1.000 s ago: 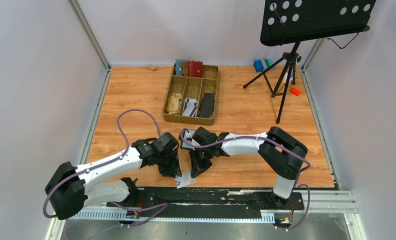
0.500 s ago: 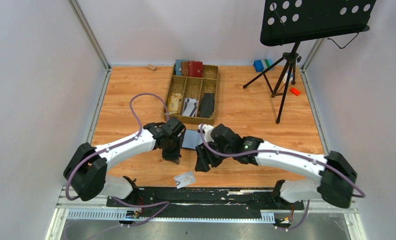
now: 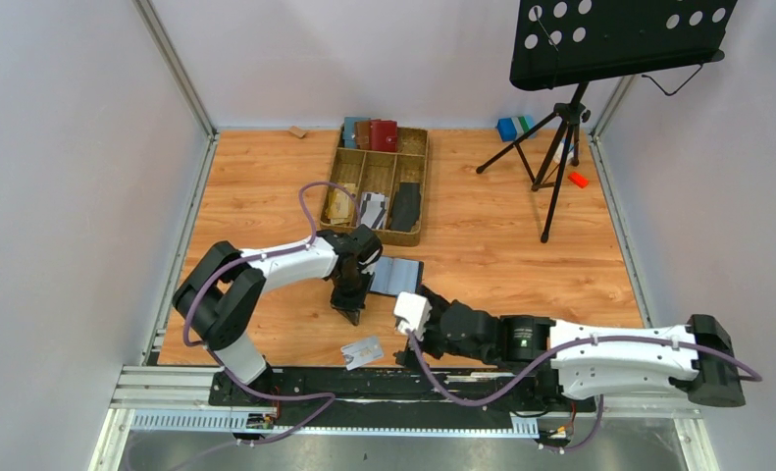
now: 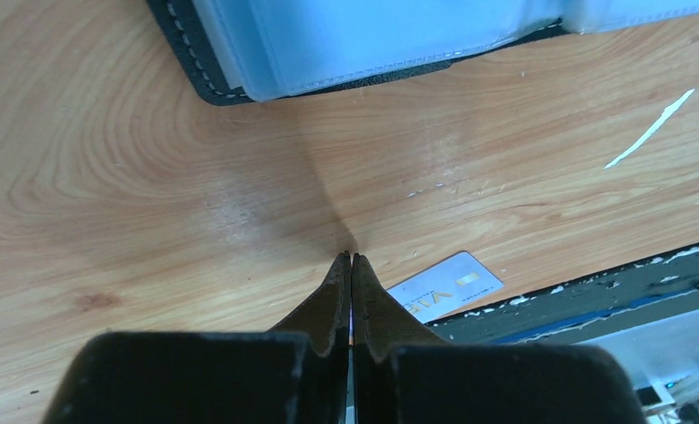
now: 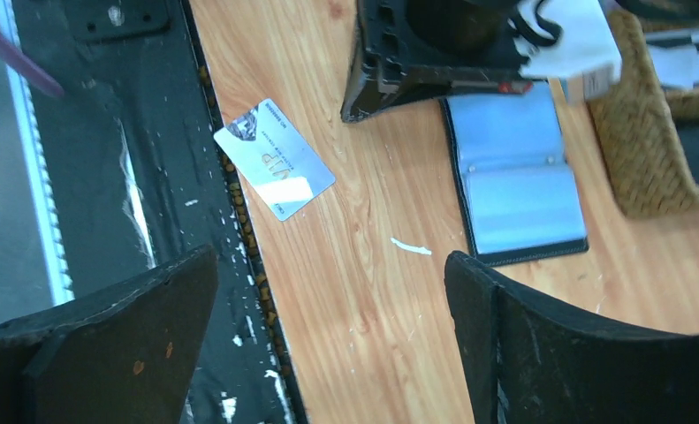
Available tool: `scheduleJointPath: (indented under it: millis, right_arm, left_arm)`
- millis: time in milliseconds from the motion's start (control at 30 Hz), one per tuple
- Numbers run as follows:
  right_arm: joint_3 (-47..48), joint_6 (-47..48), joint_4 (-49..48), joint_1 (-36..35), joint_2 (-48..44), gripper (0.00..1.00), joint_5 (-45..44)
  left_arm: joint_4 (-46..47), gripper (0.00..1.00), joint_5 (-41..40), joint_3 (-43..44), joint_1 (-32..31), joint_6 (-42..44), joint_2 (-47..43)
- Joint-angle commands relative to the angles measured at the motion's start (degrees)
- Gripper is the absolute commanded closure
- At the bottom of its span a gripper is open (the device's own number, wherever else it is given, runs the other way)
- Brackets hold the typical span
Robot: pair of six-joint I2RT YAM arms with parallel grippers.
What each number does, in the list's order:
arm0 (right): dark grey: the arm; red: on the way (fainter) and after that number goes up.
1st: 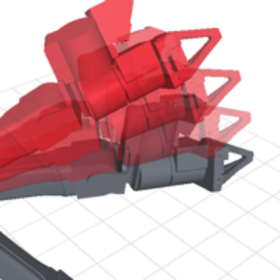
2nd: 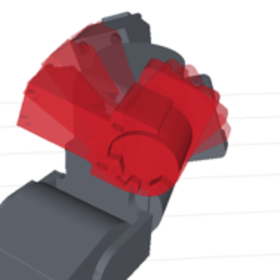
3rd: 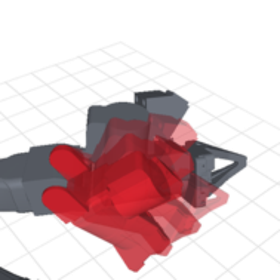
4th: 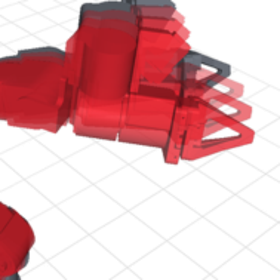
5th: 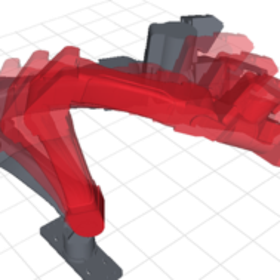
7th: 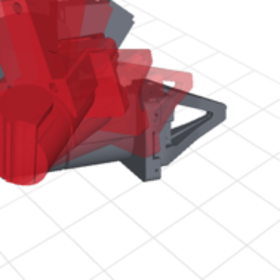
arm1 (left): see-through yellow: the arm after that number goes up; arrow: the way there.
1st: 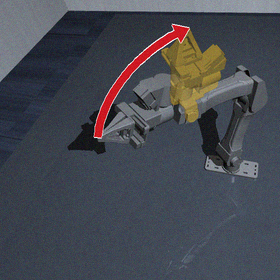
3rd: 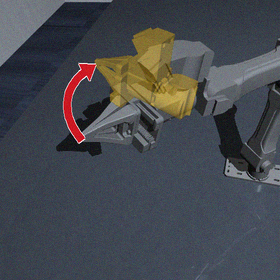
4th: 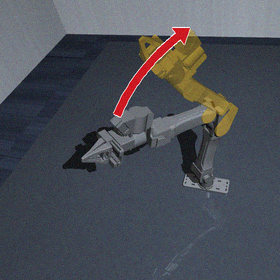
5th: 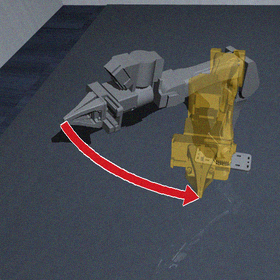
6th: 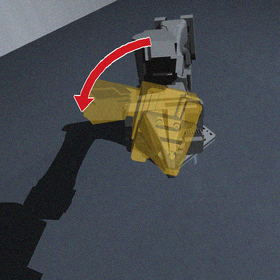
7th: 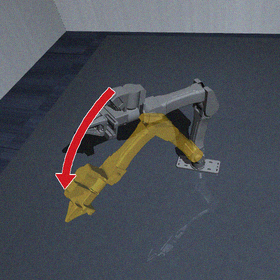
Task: Take the credit cards out of the card holder
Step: Pick up the credit card at the corner of the board.
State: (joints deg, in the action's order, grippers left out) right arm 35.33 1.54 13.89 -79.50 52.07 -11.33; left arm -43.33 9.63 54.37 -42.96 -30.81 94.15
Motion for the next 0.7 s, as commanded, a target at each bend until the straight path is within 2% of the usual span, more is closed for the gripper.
scheduleJointPath:
  millis: [0, 167, 300, 667]
  right_arm:
    - [4.28, 16.17, -4.87, -2.80, 6.58, 0.00, -0.07]
    - [6.02, 24.88, -10.78, -5.89, 15.48, 0.01, -2.95]
    - [6.66, 28.68, -15.97, -5.97, 22.42, 0.02, 1.40]
    - [12.95, 32.12, -18.21, -6.16, 36.35, 0.10, 5.22]
  left_arm:
    - [-1.60, 1.00, 2.65, 2.78, 0.16, 4.31, 1.58]
    - [-1.21, 1.00, 3.06, 2.95, 0.16, 5.98, 3.68]
    - [-3.19, 1.00, 4.39, 3.74, 0.15, 8.39, 5.55]
    - [-3.46, 1.00, 8.03, 1.89, 0.16, 11.11, 6.80]
